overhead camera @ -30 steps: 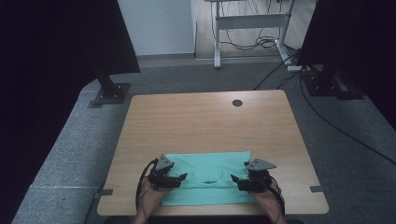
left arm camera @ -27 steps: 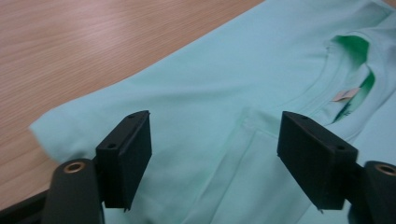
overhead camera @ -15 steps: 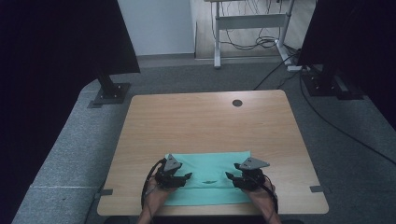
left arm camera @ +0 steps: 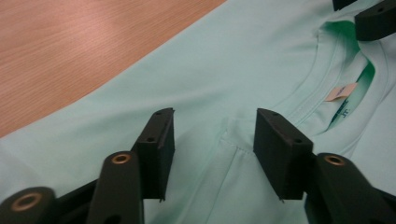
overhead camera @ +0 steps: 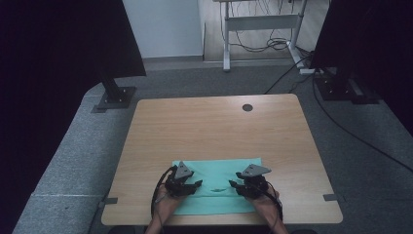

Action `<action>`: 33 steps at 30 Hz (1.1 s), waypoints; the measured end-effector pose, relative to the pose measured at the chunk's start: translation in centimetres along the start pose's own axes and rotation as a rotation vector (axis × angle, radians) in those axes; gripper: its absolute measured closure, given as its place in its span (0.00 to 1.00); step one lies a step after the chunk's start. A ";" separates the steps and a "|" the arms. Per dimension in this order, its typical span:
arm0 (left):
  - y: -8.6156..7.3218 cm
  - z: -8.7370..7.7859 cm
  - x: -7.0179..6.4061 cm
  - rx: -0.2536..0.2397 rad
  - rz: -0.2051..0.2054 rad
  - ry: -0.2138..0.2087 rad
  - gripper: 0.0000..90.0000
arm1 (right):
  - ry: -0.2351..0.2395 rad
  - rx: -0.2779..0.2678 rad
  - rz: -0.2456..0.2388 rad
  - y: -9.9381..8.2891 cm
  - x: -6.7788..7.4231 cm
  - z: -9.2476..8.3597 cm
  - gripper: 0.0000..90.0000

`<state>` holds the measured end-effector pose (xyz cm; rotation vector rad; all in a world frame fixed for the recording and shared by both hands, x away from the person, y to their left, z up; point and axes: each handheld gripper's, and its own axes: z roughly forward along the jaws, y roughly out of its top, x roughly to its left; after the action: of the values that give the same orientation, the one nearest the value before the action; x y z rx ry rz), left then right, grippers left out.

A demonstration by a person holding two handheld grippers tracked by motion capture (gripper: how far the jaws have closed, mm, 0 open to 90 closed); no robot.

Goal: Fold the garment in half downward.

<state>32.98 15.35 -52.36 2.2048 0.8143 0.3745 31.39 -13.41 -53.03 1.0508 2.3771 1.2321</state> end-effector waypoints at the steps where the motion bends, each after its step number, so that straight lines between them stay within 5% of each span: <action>1: 0.0 0.0 -0.1 0.001 0.005 0.001 0.60 | 0.004 0.008 0.001 -0.2 0.0 0.3 0.68; 5: -0.2 0.1 -0.5 -0.005 0.008 -0.009 0.76 | -0.002 0.014 -0.013 -0.3 0.2 0.4 0.76; 16: -0.3 -0.2 -0.3 -0.014 -0.035 -0.042 0.93 | 0.002 0.004 -0.028 -0.3 0.6 0.2 0.93; 33: -0.6 -2.2 -1.9 -0.036 -0.012 -0.049 0.97 | 0.012 -0.038 -0.027 -0.8 1.9 -1.7 0.93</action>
<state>30.24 15.66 -51.38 2.1661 0.7876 0.3253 28.79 -13.41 -52.48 1.0000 2.3591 1.2725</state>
